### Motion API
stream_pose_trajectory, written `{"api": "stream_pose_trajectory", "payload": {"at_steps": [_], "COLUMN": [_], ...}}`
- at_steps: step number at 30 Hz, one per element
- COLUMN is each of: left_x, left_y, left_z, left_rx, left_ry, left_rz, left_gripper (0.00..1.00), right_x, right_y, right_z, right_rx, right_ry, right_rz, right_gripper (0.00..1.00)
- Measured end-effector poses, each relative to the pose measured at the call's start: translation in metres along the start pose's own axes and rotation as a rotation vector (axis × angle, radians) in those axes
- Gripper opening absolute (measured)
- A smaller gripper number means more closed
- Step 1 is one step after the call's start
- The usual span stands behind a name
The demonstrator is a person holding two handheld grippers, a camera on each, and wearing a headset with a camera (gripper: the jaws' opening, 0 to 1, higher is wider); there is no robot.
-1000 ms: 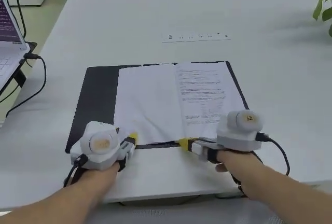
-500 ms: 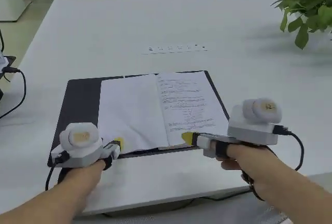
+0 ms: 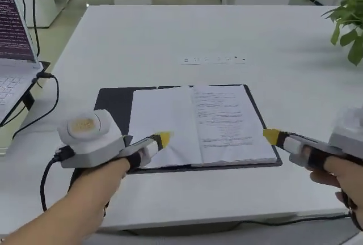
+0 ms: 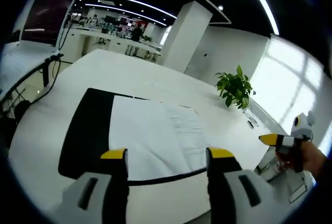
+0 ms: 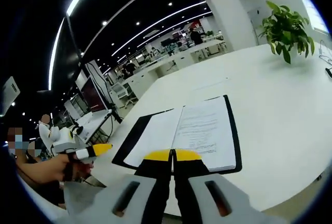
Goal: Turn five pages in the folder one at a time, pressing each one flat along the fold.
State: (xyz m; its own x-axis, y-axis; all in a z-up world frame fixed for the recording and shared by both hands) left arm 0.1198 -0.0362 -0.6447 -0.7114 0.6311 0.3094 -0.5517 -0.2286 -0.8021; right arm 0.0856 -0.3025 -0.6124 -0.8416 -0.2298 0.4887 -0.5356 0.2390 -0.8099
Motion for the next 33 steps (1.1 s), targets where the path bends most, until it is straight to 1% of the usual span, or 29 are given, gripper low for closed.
{"api": "stream_pose_trajectory", "payload": {"at_steps": [1,2,3,4,5,6,7,8,10,13,15,16,18,19,20,21,23,25,27,29,30,33], "left_x": [0.002,0.008,0.011,0.017,0.019,0.024,0.026,0.031,0.036,0.041,0.045,0.047,0.053,0.055,0.057,0.059,0.063,0.066,0.07,0.074,0.076,0.08], "left_y": [-0.001,-0.003,-0.005,-0.007,-0.008,-0.01,-0.011,-0.011,-0.01,-0.007,-0.006,-0.006,-0.004,-0.004,-0.004,-0.005,-0.004,-0.004,-0.003,-0.003,-0.002,-0.002], "left_z": [-0.001,0.003,0.005,0.007,0.008,0.01,0.009,0.01,0.011,0.009,0.009,0.009,0.011,0.01,0.011,0.012,0.009,0.008,0.006,0.005,0.004,0.002], "left_rx": [-0.001,-0.008,-0.019,-0.037,-0.043,-0.075,-0.087,-0.094,-0.102,-0.09,-0.096,-0.115,-0.158,-0.176,-0.187,-0.205,-0.224,-0.228,-0.231,-0.239,-0.241,-0.239], "left_ry": [-0.003,-0.006,-0.012,-0.024,-0.027,-0.035,-0.042,-0.052,-0.064,-0.071,-0.076,-0.085,-0.093,-0.094,-0.098,-0.101,-0.113,-0.119,-0.122,-0.129,-0.129,-0.133], "left_rz": [0.001,0.003,0.007,0.01,0.01,0.009,0.01,0.007,0.001,-0.011,-0.004,-0.007,-0.015,-0.02,-0.022,-0.023,-0.028,-0.026,-0.03,-0.032,-0.036,-0.041], "left_gripper": [0.65,0.68,0.71,0.73,0.75,0.76,0.77,0.78,0.81,0.85,0.91,0.92,0.96,0.98,0.99,0.99,0.99,0.99,0.99,0.99,0.99,0.99], "right_x": [0.002,0.004,0.005,0.006,0.006,0.007,0.008,0.008,0.01,0.012,0.013,0.014,0.014,0.014,0.014,0.014,0.015,0.015,0.015,0.017,0.018,0.022], "right_y": [-0.001,-0.003,-0.003,-0.003,-0.003,-0.003,-0.001,0.001,0.003,0.008,0.01,0.01,0.013,0.015,0.016,0.016,0.017,0.018,0.019,0.018,0.016,0.013], "right_z": [0.003,0.005,0.007,0.011,0.013,0.015,0.017,0.019,0.02,0.02,0.018,0.017,0.018,0.018,0.017,0.016,0.017,0.018,0.019,0.02,0.021,0.023], "right_rx": [0.015,0.016,0.016,0.019,0.013,0.012,0.014,0.012,0.023,0.019,0.015,0.03,0.112,0.159,0.163,0.165,0.173,0.154,0.142,0.131,0.128,0.121], "right_ry": [0.009,0.011,0.016,0.024,0.031,0.038,0.044,0.053,0.054,0.046,0.042,0.042,0.051,0.049,0.046,0.045,0.035,0.015,0.005,0.001,-0.001,-0.001], "right_rz": [0.004,0.008,0.007,0.005,0.003,0.001,-0.004,-0.015,-0.017,-0.038,-0.041,-0.038,-0.052,-0.055,-0.055,-0.058,-0.055,-0.059,-0.061,-0.05,-0.036,-0.024], "right_gripper": [0.0,0.0,0.03,0.07,0.14,0.18,0.22,0.27,0.31,0.38,0.48,0.52,0.6,0.63,0.67,0.7,0.77,0.85,0.9,0.97,1.0,1.0]}}
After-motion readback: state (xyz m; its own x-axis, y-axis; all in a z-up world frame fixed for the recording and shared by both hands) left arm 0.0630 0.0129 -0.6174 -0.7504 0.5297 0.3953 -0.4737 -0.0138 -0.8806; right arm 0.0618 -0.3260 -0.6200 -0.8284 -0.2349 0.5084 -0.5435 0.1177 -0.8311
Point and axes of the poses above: the centre of the closed fingertips' face, and the gripper's own axes: x roughly backward along the fingers, z roughly to its right, y roughly out of its underside, the point moved 4 cm from there along x, roughly backward along the fingers, and after that the axes turned 12 degrees about y, right-handed, at the moved point
